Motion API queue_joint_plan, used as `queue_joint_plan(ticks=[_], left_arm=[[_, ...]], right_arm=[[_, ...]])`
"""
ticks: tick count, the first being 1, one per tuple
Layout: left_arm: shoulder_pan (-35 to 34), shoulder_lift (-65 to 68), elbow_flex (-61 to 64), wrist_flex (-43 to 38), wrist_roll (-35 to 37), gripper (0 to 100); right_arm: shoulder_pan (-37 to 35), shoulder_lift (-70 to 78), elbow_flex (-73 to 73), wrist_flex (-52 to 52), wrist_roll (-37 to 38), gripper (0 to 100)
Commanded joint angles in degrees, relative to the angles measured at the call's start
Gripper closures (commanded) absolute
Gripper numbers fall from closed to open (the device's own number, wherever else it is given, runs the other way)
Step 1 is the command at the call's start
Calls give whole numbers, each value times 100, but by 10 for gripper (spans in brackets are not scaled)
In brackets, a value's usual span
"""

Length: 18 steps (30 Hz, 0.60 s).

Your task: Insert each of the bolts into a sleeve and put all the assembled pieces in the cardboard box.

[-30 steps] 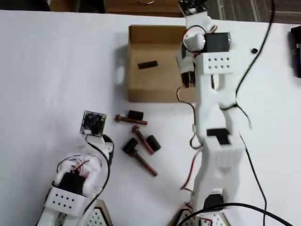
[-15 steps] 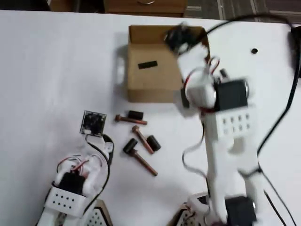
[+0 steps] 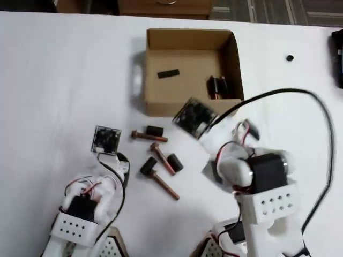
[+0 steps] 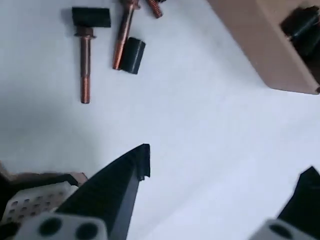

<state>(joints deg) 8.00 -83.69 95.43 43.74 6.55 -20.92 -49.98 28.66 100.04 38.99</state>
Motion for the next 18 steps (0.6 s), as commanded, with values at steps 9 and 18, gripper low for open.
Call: queue_joint_plan(ticks=[9, 18], left_arm=[[-44, -53, 189, -114, 97, 978], [-1055, -53, 145, -62, 563, 977]], right_arm=[[-602, -259, 211, 101, 18, 573], [-840, -251, 1336, -1314, 18, 573]])
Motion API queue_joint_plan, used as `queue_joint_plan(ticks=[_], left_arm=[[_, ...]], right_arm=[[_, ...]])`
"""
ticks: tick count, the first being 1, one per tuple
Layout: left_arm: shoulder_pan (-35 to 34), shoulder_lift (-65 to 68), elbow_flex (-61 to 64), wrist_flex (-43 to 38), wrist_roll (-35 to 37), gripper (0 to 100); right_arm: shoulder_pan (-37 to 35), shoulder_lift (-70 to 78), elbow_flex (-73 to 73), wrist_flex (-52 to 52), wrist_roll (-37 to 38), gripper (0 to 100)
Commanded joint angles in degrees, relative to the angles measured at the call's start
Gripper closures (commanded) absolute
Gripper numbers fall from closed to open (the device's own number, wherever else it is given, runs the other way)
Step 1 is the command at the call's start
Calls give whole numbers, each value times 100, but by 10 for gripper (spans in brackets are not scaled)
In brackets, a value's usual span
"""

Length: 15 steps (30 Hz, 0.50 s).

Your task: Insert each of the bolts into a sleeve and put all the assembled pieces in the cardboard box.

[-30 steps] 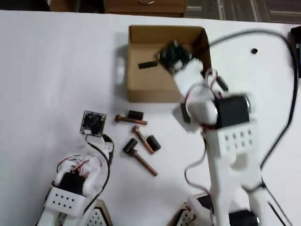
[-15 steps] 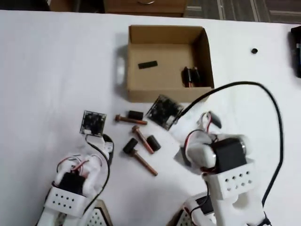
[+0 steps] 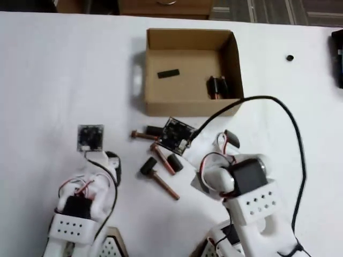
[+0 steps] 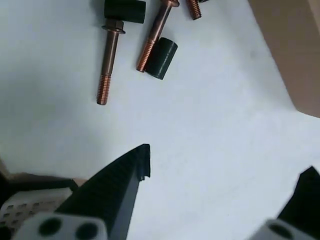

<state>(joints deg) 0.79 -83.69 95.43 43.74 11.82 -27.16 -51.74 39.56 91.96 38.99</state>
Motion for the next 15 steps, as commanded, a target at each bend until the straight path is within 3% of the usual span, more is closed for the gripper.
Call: queue_joint_plan(ticks=[1, 6, 15], left_arm=[[-475, -53, 145, -53, 35, 977], [-765, -53, 145, -26, 35, 977], [-730, -53, 163, -44, 44, 977]], right_arm=[[-374, -75, 378, -681, -62, 573], [-1051, 75, 941, -1763, -1046, 573], [-1086, 1947, 1037, -3055, -1960, 573]])
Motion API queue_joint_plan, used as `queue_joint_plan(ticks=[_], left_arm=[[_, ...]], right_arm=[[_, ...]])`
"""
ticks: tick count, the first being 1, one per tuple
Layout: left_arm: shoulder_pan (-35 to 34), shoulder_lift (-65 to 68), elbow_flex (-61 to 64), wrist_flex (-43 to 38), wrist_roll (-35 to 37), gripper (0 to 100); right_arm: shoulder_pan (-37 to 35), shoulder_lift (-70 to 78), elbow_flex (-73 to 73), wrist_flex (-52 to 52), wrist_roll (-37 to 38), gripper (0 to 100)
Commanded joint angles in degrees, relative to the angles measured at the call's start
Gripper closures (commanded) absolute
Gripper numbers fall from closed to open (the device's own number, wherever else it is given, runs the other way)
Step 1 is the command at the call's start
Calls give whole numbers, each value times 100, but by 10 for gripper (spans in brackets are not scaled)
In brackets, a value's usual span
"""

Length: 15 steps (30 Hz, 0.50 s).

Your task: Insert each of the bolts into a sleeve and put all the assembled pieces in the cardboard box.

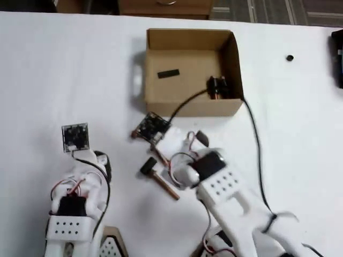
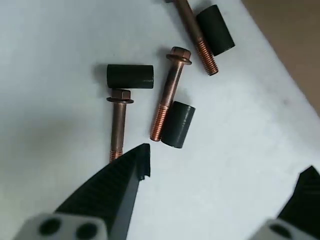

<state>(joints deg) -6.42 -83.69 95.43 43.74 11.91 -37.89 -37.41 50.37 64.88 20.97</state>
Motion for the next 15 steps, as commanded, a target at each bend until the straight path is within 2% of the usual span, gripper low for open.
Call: queue_joint_plan(ticks=[1, 15], left_arm=[[-9, -53, 163, -44, 35, 977], [0, -53, 145, -35, 44, 977]], right_arm=[[-22, 690, -62, -453, -167, 573], [233, 2809, -791, -1077, -343, 573]])
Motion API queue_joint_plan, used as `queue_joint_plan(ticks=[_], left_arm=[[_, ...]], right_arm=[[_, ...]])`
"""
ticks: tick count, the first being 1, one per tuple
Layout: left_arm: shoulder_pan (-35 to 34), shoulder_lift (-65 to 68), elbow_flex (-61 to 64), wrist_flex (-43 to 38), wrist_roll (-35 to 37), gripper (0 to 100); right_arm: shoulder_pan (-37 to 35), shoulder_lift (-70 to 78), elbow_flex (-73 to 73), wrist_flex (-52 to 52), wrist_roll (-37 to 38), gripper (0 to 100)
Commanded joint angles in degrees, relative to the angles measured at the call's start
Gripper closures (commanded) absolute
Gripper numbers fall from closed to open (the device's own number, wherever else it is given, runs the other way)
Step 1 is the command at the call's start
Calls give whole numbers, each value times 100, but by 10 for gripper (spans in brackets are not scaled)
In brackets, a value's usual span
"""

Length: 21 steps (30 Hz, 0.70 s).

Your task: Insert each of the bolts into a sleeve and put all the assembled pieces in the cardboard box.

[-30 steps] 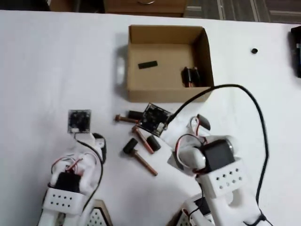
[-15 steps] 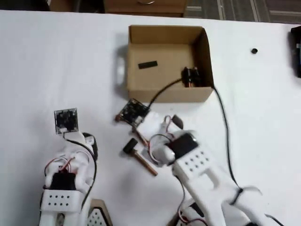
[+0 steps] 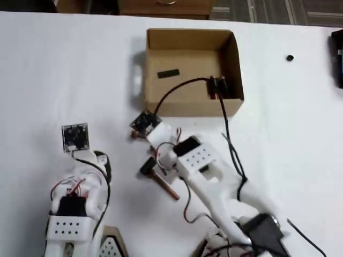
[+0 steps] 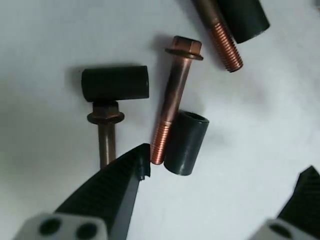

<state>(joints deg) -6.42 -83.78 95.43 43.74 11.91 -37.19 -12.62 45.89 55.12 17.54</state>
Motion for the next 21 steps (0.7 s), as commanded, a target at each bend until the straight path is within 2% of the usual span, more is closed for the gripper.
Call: queue_joint_plan(ticks=[1, 6, 15, 17, 21], left_arm=[[0, -44, 145, -35, 44, 977], [0, -44, 145, -26, 44, 977], [0, -44, 145, -26, 44, 977], [0, -44, 145, -26, 44, 977], [0, -44, 145, -26, 44, 977]], right_arm=[[251, 470, -448, -101, 9, 573], [523, 1103, -826, -84, 26, 573], [470, 1684, -862, -92, 35, 584], [470, 1692, -862, -92, 35, 632], [462, 1710, -862, -84, 35, 793]])
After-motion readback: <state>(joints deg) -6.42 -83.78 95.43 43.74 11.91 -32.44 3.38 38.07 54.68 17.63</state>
